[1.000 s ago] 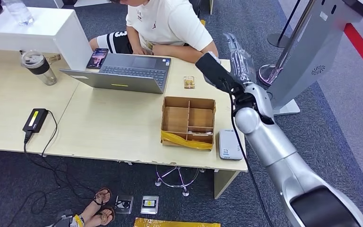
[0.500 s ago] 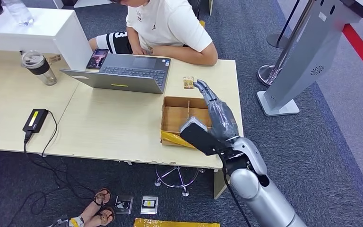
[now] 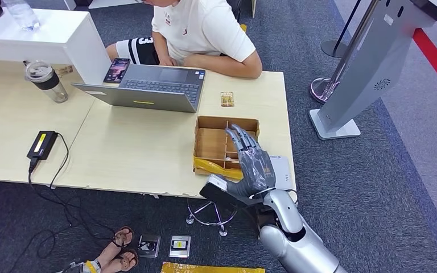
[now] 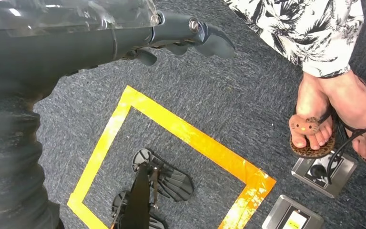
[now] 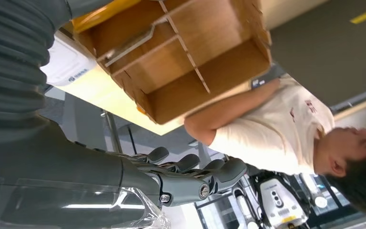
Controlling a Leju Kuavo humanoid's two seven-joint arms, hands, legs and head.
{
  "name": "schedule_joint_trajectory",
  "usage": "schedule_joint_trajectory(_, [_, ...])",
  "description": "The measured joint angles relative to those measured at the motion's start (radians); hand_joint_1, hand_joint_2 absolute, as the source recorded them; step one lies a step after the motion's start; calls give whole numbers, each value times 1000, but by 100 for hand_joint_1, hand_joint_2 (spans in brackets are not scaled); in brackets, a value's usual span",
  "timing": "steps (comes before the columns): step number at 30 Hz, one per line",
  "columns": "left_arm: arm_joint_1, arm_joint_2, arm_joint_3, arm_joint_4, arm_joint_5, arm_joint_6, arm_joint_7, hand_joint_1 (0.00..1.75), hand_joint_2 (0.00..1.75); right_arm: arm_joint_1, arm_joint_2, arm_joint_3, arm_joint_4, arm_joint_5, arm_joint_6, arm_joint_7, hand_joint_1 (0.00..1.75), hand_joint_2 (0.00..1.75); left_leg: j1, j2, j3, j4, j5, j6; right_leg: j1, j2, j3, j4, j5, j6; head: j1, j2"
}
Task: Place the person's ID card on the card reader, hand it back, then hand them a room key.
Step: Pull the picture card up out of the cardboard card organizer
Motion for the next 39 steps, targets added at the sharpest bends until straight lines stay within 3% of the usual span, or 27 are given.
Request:
schedule_joint_trajectory(10, [0,-16,0,0,4,23,-20,0,175,0,-2,17,86,-11,-8,20,0,175,0,0,0,0,0,0,0,0,0,0,0,0,0,0])
schedule_joint_trajectory(39, [0,-18,-27,1,-19,11,-53,0,175,-1,-29,6,129,35,-20,78,5,175,0,0,0,0,0,0,0,0,0,0,0,0,0,0])
